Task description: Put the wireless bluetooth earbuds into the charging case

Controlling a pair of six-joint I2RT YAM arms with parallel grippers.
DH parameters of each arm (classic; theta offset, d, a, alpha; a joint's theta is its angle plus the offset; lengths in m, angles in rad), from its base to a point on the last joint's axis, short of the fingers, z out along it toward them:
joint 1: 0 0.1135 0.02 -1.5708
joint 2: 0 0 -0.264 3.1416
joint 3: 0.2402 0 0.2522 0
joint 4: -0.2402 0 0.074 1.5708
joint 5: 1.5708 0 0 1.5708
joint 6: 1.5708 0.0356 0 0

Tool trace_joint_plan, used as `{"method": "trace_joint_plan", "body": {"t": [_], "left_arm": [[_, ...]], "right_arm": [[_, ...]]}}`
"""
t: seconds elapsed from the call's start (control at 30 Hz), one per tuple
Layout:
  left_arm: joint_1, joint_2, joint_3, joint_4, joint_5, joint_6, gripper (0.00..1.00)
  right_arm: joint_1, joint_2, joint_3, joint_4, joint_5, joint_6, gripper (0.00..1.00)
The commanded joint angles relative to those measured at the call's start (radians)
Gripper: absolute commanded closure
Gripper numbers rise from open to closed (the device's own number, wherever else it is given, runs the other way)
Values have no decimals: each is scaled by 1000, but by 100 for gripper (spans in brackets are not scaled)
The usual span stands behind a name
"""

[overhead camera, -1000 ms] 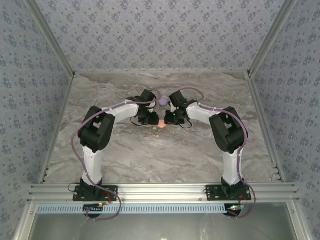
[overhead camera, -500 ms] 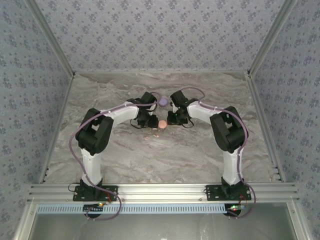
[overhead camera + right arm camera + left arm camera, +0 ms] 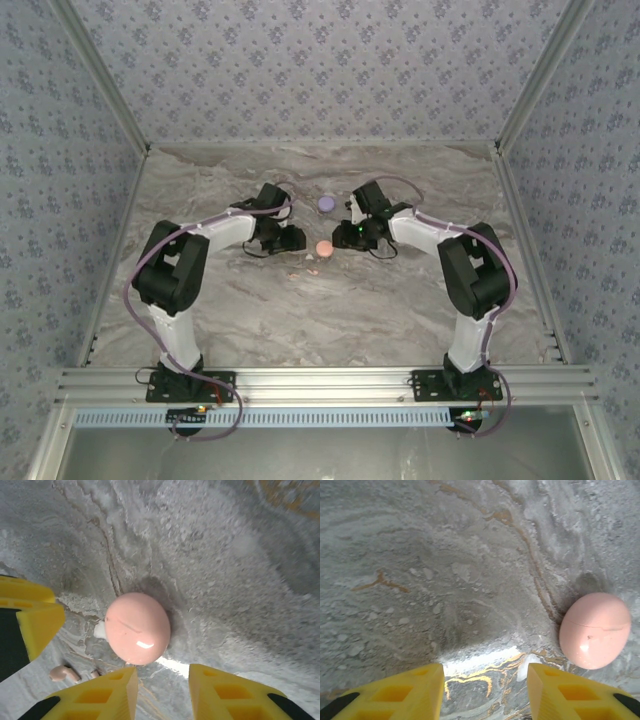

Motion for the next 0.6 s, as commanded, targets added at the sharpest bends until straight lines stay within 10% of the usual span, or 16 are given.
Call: {"method": "trace_joint_plan", "body": {"t": [0.0,0.57], "left_arm": [[8,-28,-17,105,108,-28,52],[8,50,-24,203,228,-69,50]], "right_arm": [[-6,23,-28,71,-71,77,67],[-9,82,-24,112,-93,108,74]]}}
